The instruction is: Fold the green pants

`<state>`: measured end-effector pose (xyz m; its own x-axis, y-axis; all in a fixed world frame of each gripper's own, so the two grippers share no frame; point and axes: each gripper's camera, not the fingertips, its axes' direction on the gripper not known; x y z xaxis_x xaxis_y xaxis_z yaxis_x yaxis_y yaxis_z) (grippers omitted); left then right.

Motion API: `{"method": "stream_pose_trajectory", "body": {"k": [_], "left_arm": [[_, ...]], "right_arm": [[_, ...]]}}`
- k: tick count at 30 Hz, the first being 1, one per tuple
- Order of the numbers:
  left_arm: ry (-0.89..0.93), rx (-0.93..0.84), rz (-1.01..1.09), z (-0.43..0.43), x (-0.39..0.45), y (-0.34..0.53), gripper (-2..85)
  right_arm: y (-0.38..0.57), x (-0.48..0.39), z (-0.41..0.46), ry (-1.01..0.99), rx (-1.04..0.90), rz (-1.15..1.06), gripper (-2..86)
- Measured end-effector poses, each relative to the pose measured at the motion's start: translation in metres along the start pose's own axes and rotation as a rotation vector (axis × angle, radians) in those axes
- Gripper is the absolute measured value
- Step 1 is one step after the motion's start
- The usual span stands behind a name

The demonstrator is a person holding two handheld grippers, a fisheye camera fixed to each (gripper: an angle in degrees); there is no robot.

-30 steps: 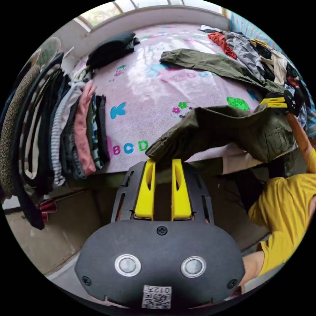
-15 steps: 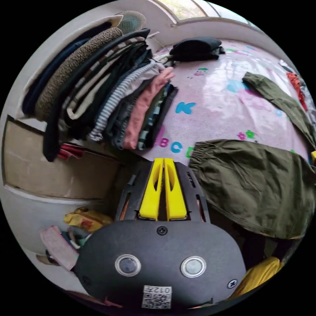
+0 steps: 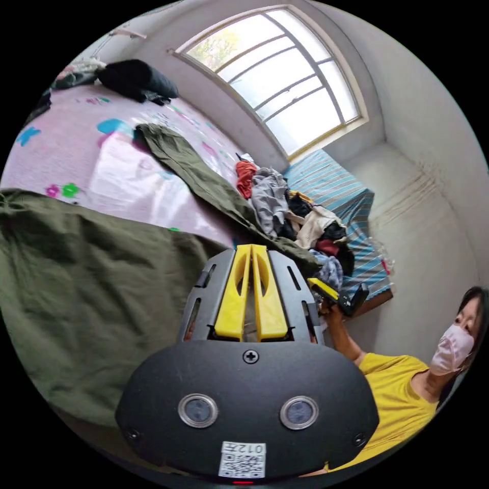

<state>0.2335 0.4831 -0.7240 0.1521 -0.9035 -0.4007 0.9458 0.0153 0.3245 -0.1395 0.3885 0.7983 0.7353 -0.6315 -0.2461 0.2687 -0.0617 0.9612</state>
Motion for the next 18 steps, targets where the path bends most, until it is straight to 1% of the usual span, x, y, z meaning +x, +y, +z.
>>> {"method": "stream_pose_trajectory", "body": {"k": [2,4,6,10,13,18], "left_arm": [[-0.001,0.036,-0.036,0.018,-0.003,-0.001,0.8],[0.000,0.091,-0.092,0.028,-0.008,-0.005,1.2],[-0.035,0.160,-0.222,0.032,-0.025,-0.015,2.3],[-0.131,0.198,-0.338,0.031,-0.053,-0.045,5.9],[-0.202,0.180,-0.379,0.034,-0.075,-0.080,8.9],[-0.310,0.168,-0.444,0.042,-0.113,-0.144,11.4]], "right_arm": [[-0.001,-0.005,-0.012,0.095,0.000,-0.087,1.5],[-0.003,-0.016,-0.019,0.267,0.015,-0.213,2.7],[-0.002,-0.021,-0.021,0.343,0.025,-0.288,3.8],[0.004,-0.023,-0.021,0.481,-0.006,-0.426,6.7],[0.011,-0.015,-0.029,0.558,-0.006,-0.460,7.4],[0.020,0.010,-0.044,0.595,-0.048,-0.447,7.9]]}}
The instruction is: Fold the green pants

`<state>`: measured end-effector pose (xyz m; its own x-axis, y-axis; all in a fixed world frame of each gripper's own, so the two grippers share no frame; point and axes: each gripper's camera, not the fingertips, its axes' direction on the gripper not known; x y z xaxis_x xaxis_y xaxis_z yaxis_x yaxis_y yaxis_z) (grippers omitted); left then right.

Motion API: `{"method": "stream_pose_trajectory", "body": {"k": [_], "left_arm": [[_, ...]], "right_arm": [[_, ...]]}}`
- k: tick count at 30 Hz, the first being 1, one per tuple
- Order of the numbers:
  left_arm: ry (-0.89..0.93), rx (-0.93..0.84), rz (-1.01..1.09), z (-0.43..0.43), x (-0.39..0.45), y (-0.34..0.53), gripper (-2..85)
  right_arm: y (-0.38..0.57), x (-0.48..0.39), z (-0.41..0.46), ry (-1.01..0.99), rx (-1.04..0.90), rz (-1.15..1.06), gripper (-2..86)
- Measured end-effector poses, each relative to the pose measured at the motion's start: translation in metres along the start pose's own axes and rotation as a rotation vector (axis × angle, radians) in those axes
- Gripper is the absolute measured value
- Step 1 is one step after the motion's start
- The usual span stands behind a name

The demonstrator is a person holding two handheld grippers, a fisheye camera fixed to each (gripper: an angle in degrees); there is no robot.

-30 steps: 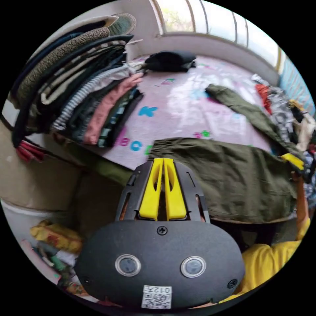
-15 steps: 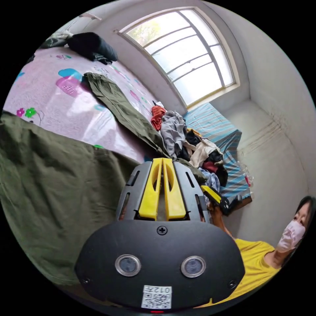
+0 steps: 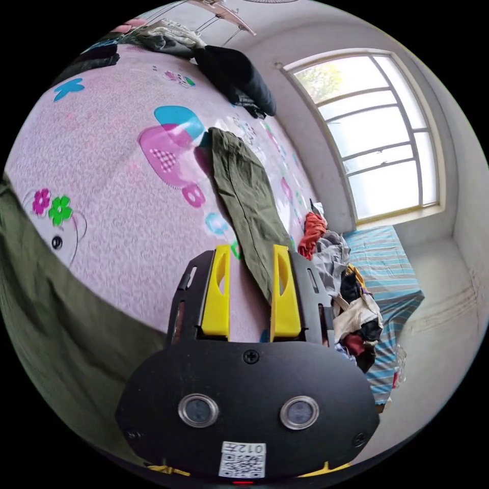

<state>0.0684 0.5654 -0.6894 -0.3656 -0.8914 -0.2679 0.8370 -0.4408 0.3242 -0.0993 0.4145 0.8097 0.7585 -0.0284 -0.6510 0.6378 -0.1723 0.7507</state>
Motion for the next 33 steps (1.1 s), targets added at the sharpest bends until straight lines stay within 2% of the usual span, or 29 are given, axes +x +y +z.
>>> {"method": "stream_pose_trajectory", "body": {"k": [6,11,15,17,20,23,25,27,30,32,33], "left_arm": [[-0.129,0.047,-0.076,0.019,-0.013,-0.063,12.2],[-0.047,0.020,-0.083,0.052,-0.028,-0.096,10.7],[-0.006,0.007,-0.033,0.076,-0.027,-0.109,5.1],[0.015,-0.010,0.000,0.080,-0.025,-0.110,2.4],[0.109,0.054,0.053,0.065,-0.017,-0.104,0.8],[0.144,0.068,0.077,0.041,-0.003,-0.100,0.4],[0.145,0.075,0.090,0.025,0.007,-0.096,0.4],[0.157,0.096,0.102,0.002,0.020,-0.090,0.6],[0.168,0.128,0.106,-0.031,0.039,-0.078,0.9],[0.172,0.169,0.125,-0.061,0.054,-0.070,1.2],[0.177,0.205,0.144,-0.085,0.065,-0.065,1.4]], "right_arm": [[0.008,0.031,-0.002,-0.032,-0.017,0.087,8.5],[0.001,0.038,0.002,0.004,-0.025,0.062,8.9],[-0.010,0.044,-0.009,0.139,0.043,0.037,9.1],[-0.014,0.047,-0.006,0.133,0.029,0.012,9.2],[-0.029,0.054,-0.013,0.070,0.065,-0.033,9.7],[-0.049,0.068,-0.033,-0.084,0.150,-0.078,10.7],[-0.065,0.076,-0.021,-0.212,0.093,-0.147,12.4],[-0.075,0.076,0.000,-0.250,0.022,-0.212,12.2],[-0.089,0.077,0.042,-0.162,-0.127,-0.314,3.6],[-0.096,0.101,0.048,-0.209,-0.138,-0.271,2.4],[-0.100,0.131,0.044,-0.318,-0.114,-0.172,1.9]]}}
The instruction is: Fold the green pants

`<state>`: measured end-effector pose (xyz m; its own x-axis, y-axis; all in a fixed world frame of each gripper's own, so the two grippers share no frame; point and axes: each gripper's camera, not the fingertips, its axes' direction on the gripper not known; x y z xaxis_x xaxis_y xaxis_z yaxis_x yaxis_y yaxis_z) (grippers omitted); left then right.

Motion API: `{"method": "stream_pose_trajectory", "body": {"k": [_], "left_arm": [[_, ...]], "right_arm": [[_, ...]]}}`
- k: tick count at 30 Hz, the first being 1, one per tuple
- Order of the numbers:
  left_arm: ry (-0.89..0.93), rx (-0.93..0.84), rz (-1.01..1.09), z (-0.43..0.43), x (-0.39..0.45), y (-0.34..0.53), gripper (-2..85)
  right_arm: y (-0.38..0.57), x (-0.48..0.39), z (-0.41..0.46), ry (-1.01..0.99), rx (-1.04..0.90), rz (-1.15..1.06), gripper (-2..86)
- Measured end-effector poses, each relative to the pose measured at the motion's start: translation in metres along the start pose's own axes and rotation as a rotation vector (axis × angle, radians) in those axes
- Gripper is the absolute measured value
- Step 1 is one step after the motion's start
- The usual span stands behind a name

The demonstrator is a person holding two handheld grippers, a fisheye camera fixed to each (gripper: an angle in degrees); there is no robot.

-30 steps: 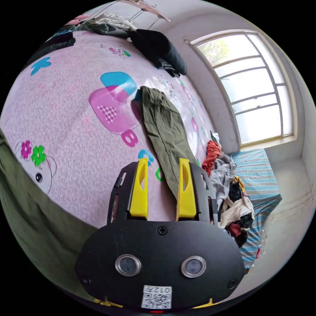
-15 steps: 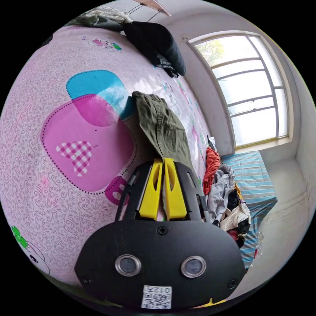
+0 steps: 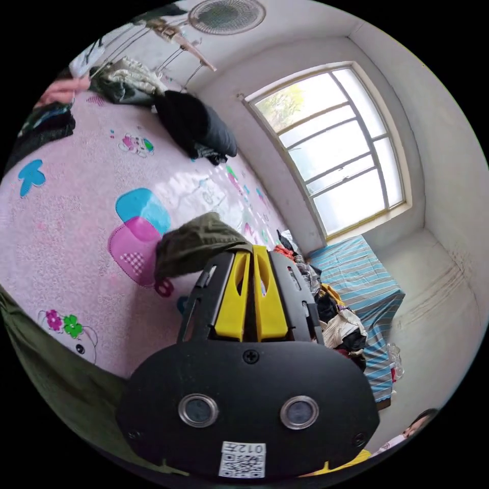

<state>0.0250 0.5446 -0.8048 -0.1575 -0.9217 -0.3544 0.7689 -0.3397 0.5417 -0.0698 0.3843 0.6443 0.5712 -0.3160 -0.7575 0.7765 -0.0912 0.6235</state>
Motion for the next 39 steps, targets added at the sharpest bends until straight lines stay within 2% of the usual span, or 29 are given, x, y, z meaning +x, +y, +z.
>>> {"method": "stream_pose_trajectory", "body": {"k": [1,4,7,8,11,14,16,18,20,23,25,26,28,31,33,37,39], "left_arm": [[0.003,0.020,0.005,-0.012,0.008,0.000,1.5],[-0.001,0.141,0.066,-0.074,0.059,0.006,1.8],[-0.078,0.201,0.175,-0.107,0.116,0.007,2.1],[-0.162,0.199,0.191,-0.104,0.133,0.002,2.2],[-0.384,0.088,0.106,-0.048,0.140,-0.031,2.4],[-0.544,-0.225,-0.063,0.053,0.099,-0.056,2.4],[-0.469,-0.268,-0.056,0.087,0.085,-0.047,2.3],[-0.338,-0.148,0.007,0.093,0.079,-0.032,2.0],[-0.288,-0.115,-0.024,0.090,0.069,-0.023,1.7],[-0.123,-0.048,-0.049,0.069,0.058,0.000,1.1],[-0.049,-0.052,-0.025,0.057,0.061,0.023,0.8],[-0.013,-0.082,0.019,0.051,0.069,0.041,0.7],[0.014,-0.139,0.109,0.046,0.088,0.073,0.6],[0.032,-0.290,0.309,0.055,0.135,0.137,0.5],[0.014,-0.434,0.449,0.080,0.177,0.194,0.5],[-0.023,-0.677,0.589,0.131,0.224,0.286,0.5],[-0.096,-0.807,0.648,0.156,0.241,0.342,0.5]], "right_arm": [[0.007,0.031,-0.015,-0.128,0.064,0.090,1.8],[0.030,0.102,-0.036,-0.324,0.185,0.260,1.5],[0.033,0.155,-0.035,-0.395,0.246,0.301,1.5],[0.029,0.164,-0.030,-0.419,0.240,0.300,1.5],[-0.005,0.214,0.027,-0.580,0.116,0.348,1.5],[-0.038,0.235,0.119,-0.601,-0.140,0.476,1.2],[-0.047,0.238,0.164,-0.486,-0.265,0.570,0.6],[-0.044,0.237,0.175,-0.381,-0.266,0.599,0.3],[-0.036,0.234,0.179,-0.283,-0.279,0.591,0.1],[-0.019,0.227,0.163,-0.159,-0.204,0.583,0.0],[0.000,0.218,0.133,-0.233,-0.063,0.599,0.0],[0.006,0.214,0.124,-0.284,-0.026,0.598,0.0],[0.032,0.191,0.097,-0.534,0.078,0.614,0.1],[0.062,0.145,0.078,-0.741,0.090,0.600,0.3],[0.071,0.116,0.072,-0.743,0.048,0.551,0.4],[0.083,0.059,0.078,-0.654,-0.194,0.356,0.5],[0.091,0.050,0.072,-0.610,-0.181,0.362,0.5]]}}
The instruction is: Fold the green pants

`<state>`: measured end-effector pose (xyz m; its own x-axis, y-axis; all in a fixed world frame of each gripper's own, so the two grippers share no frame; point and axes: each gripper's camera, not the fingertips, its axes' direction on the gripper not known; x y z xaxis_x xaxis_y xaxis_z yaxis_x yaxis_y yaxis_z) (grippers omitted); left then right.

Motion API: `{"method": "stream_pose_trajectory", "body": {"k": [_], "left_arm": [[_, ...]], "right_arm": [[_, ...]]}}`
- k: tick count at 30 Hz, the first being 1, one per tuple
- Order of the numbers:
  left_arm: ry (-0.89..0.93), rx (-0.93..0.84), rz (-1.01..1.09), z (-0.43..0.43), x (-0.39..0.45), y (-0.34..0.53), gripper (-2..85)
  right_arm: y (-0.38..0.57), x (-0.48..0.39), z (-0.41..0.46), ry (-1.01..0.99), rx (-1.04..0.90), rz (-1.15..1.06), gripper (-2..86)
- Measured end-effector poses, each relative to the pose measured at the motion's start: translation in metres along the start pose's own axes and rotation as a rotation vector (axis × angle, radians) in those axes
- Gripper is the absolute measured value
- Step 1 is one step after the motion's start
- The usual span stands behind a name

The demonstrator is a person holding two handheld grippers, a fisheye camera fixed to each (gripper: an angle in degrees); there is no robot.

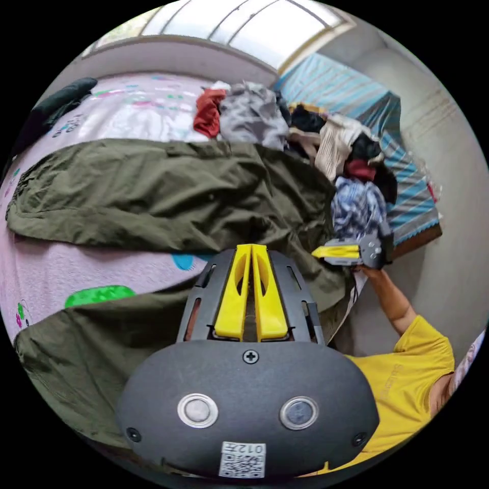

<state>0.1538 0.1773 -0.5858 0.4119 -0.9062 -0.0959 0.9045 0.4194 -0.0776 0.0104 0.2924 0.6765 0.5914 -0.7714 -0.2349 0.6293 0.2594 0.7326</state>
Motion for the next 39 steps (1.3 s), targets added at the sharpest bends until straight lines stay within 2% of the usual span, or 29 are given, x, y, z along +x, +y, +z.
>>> {"method": "stream_pose_trajectory", "body": {"k": [3,9,14,16,18,23,31,39], "left_arm": [[-0.043,-0.087,-0.004,0.034,0.033,0.015,0.4],[-0.032,-0.105,-0.082,0.050,0.059,0.060,0.4],[-0.018,0.053,-0.029,0.017,0.103,0.106,0.5],[-0.033,0.078,0.033,0.015,0.130,0.121,0.5],[-0.054,0.051,0.118,0.029,0.164,0.132,0.5],[-0.119,-0.052,0.139,0.070,0.191,0.144,0.4],[-0.095,0.002,0.081,0.066,0.184,0.176,0.4],[-0.114,0.057,0.104,0.045,0.176,0.216,0.5]], "right_arm": [[0.013,-0.011,0.001,0.059,-0.023,-0.010,0.5],[0.042,-0.024,-0.003,0.169,-0.034,-0.001,0.3],[0.129,-0.008,-0.055,0.173,0.246,0.259,0.3],[0.182,0.000,-0.069,0.067,0.361,0.373,0.5],[0.207,-0.004,-0.069,-0.029,0.422,0.396,0.6],[0.205,-0.038,-0.022,-0.066,0.292,0.321,0.6],[0.205,-0.090,0.014,0.149,-0.021,0.126,0.5],[0.218,-0.113,0.024,0.157,-0.064,0.118,0.6]]}}
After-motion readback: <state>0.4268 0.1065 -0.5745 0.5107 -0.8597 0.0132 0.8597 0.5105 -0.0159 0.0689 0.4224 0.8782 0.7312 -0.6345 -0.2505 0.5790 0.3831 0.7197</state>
